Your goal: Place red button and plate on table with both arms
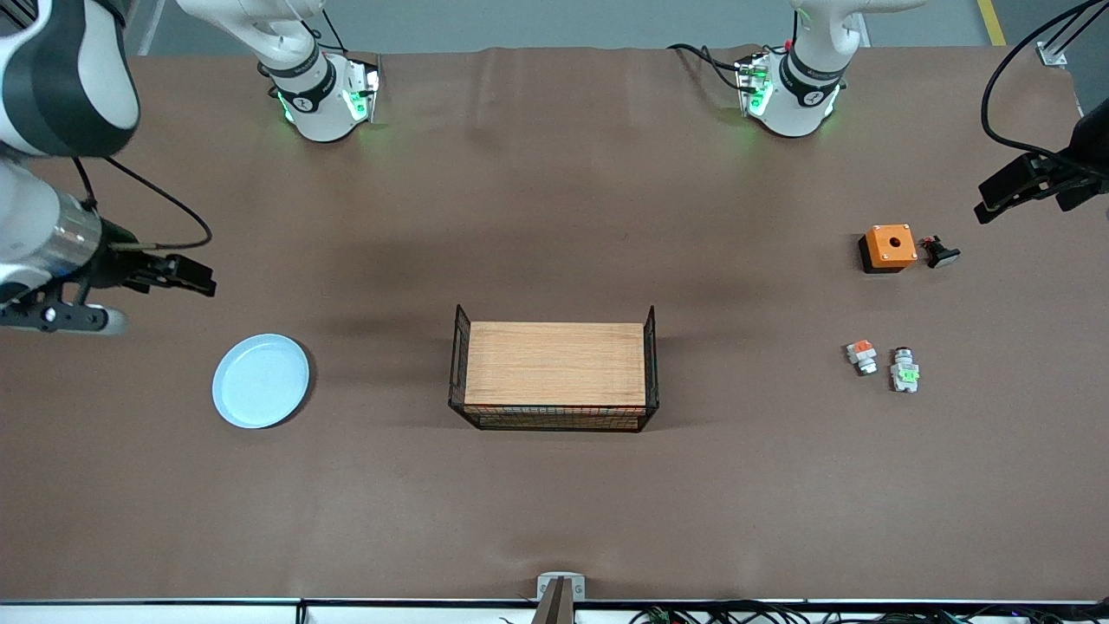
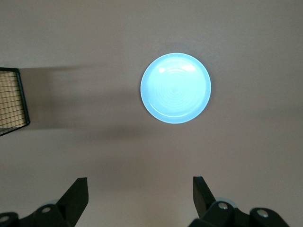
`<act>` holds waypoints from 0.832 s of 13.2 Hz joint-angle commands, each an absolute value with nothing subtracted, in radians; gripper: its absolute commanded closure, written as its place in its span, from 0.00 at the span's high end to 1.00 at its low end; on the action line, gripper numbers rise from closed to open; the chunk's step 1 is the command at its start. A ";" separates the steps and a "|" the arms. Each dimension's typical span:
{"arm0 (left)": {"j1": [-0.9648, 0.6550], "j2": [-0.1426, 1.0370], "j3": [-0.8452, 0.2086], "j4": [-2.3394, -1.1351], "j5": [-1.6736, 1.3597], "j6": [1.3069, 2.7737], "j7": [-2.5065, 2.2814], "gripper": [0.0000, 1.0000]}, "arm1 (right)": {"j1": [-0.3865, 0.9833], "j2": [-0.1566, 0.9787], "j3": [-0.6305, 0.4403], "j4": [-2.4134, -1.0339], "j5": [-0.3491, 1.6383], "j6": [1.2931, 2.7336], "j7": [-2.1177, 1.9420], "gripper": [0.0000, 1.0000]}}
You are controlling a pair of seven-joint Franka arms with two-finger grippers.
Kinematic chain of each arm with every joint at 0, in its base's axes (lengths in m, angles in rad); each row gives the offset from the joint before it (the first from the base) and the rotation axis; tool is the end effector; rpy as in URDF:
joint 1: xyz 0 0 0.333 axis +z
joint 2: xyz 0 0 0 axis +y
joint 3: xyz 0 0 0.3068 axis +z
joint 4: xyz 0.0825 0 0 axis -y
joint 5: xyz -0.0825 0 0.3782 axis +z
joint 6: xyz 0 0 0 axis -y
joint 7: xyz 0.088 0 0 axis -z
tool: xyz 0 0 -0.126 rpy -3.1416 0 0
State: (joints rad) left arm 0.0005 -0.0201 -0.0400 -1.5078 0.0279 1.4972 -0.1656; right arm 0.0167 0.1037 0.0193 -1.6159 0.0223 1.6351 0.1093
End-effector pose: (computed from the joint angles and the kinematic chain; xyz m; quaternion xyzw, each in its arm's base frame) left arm 0.5353 -0.0177 0.6299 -0.9978 -0.0641 -0.0062 0.0137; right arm 0.5767 0.0230 0.5222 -0.9983 0.0378 0.0430 0.0090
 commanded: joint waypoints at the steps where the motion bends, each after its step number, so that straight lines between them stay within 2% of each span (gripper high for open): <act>1: -0.003 -0.017 -0.038 -1.502 0.029 1.488 -0.198 1.00 | 0.017 0.081 0.020 -1.540 0.011 1.542 0.127 0.98; 9: -0.005 -0.081 -0.083 -1.611 0.026 1.545 -0.229 1.00 | 0.014 0.086 0.017 -1.412 0.006 1.517 0.126 1.00; 11: -0.002 -0.078 -0.091 -1.600 0.026 1.545 -0.210 1.00 | 0.005 0.087 0.011 -1.399 0.014 1.517 0.120 1.00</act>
State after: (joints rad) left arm -0.0027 -0.0449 -0.0874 -1.5702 0.0279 1.5263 -0.2179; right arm 0.0146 0.0760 0.0109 -1.4392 0.0209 1.5345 0.1110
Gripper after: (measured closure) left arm 0.000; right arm 0.000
